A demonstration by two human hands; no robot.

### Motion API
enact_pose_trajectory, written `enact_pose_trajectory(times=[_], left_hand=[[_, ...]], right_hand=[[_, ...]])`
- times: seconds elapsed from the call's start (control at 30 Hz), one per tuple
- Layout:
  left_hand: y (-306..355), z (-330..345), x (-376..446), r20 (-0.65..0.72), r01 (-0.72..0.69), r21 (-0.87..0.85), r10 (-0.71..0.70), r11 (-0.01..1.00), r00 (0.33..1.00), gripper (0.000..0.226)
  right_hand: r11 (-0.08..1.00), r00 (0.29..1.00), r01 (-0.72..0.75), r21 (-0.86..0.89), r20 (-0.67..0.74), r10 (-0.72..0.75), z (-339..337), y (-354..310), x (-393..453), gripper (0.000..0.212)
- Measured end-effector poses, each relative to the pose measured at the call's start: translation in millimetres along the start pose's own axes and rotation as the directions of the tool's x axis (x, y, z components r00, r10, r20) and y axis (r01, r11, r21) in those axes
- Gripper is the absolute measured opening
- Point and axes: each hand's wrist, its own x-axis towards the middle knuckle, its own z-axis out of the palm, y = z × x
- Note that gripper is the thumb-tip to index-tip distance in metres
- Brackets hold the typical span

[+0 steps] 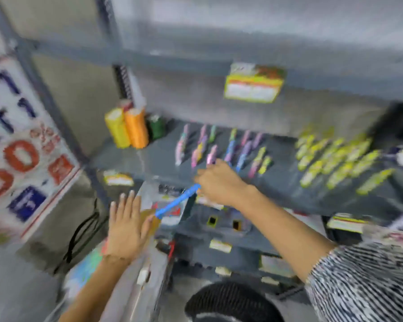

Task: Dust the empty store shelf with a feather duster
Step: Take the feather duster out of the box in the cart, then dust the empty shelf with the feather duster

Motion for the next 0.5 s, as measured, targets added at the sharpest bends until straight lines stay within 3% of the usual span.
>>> enact_pose_trajectory(times=[0.1,0.17,0.27,0.33,0.43,0.5], left_hand=[[43,-58,45,-0.145,-0.129,-0.01,0.126,0.992,0.981,0.084],[77,-97,72,-0.29,-0.224,-0.002,0.213,0.975,0.933,0.08],[136,-156,109,-0.532,-0.368,-0.003,0.311,0.93,0.788,0.067],[195,-197,130,-0.654,-0.497,-0.005,0.373,0.868,0.658,0.059],[263,-236,155,-0.749,-0.596,0.068,0.436,0.8,0.5,0.055],[317,-252,167,-0.747,-0.652,0.088,0.483,0.753,0.458,0.055]], right_hand=[[0.984,0.97,-0.16,0.074,-0.174,0.17,-60,48,-51,0.024],[0.95,0.919,-0.264,0.166,-0.255,0.3,-94,73,-87,0.025],[0.872,0.799,-0.395,0.288,-0.36,0.481,-141,105,-145,0.029],[0.786,0.678,-0.504,0.357,-0.401,0.616,-169,123,-196,0.031],[0.68,0.551,-0.595,0.428,-0.399,0.733,-193,141,-245,0.031],[0.633,0.519,-0.67,0.388,-0.366,0.773,-200,151,-278,0.03]])
